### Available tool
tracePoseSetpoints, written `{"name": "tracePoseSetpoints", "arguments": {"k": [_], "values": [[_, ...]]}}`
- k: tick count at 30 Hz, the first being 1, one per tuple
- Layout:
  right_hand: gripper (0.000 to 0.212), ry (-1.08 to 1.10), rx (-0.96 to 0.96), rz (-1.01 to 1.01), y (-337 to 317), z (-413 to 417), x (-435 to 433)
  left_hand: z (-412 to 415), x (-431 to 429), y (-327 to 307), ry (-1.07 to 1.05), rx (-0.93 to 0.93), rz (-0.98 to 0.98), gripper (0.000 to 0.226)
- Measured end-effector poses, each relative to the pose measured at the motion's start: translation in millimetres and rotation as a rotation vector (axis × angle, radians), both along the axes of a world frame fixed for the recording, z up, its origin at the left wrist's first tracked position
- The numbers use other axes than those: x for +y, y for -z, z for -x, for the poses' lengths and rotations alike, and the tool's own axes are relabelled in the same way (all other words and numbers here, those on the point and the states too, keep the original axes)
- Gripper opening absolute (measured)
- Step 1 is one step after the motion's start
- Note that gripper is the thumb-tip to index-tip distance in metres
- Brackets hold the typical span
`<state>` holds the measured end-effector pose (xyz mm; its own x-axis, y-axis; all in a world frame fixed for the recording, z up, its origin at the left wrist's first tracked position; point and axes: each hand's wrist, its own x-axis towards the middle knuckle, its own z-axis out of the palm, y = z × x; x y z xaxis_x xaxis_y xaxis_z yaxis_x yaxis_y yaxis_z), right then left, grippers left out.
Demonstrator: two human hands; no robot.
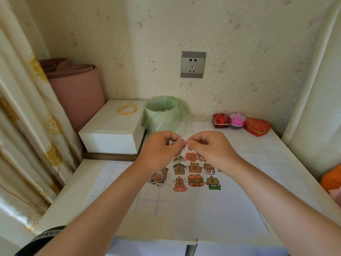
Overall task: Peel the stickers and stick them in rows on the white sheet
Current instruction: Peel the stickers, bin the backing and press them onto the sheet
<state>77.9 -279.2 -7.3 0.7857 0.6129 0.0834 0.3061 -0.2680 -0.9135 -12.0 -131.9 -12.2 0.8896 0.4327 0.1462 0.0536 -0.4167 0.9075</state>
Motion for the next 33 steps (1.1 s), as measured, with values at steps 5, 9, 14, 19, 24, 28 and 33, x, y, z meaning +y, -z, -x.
{"name": "tracePoseSetpoints", "arguments": {"k": [5,9,14,19,24,28,33], "values": [[0.015,-0.012,-0.173,0.036,3.1,1.3,0.2,2.1,-2.7,-2.4,0.004,0.009,0.02,0.014],[0.017,-0.022,-0.274,0.062,4.4,2.8,-0.6,2.6,-5.2,-1.9,0.003,0.009,0.033,0.012],[0.017,-0.007,-0.36,0.083,8.6,4.4,0.5,2.3,-7.6,-0.4,-0.017,0.001,0.022,0.011],[0.018,-0.008,-0.348,0.07,7.6,4.4,1.6,2.7,-9.9,-2.5,-0.034,-0.001,0.021,0.011],[0.024,-0.025,-0.151,0.048,0.2,6.0,1.6,1.5,-8.9,-3.3,-0.037,0.006,0.059,0.009],[0.022,-0.034,0.028,-0.002,-5.5,5.6,-0.5,1.2,-8.0,-3.2,-0.034,0.014,0.089,0.005],[0.02,0.011,0.068,-0.043,-1.8,6.0,1.7,2.0,-6.7,4.8,-0.189,-0.11,-0.239,0.019]]}}
